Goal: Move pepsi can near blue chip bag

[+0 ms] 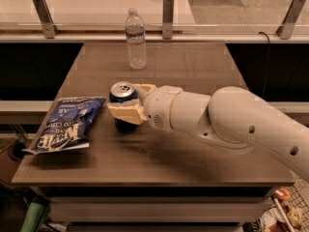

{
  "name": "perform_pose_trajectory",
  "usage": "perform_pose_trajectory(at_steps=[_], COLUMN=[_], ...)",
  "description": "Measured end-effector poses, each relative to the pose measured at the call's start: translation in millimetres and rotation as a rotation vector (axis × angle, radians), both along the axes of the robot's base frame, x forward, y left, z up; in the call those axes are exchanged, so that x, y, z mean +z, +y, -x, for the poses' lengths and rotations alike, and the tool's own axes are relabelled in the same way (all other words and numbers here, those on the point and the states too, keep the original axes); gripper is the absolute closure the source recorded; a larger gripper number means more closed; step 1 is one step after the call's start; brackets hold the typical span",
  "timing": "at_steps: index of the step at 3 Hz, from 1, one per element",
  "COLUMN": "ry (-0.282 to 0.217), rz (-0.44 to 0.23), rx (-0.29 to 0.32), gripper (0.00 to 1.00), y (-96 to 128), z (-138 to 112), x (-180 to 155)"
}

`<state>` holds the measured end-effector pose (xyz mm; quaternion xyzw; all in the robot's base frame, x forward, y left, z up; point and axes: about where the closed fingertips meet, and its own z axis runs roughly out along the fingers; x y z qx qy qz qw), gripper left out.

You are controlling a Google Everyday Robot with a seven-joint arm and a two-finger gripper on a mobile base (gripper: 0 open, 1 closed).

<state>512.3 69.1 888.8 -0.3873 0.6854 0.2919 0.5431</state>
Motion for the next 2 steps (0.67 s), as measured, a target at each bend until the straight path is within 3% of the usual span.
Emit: perform_pose_trajectory(at_steps=[1, 2], ry=[-0.002, -0.003], rz=[0.001, 0.003], rx=[0.003, 0.006], gripper=[0.13, 0.00], y=[1.9, 3.7], z=[0.8, 1.6], x=[0.7, 1.4])
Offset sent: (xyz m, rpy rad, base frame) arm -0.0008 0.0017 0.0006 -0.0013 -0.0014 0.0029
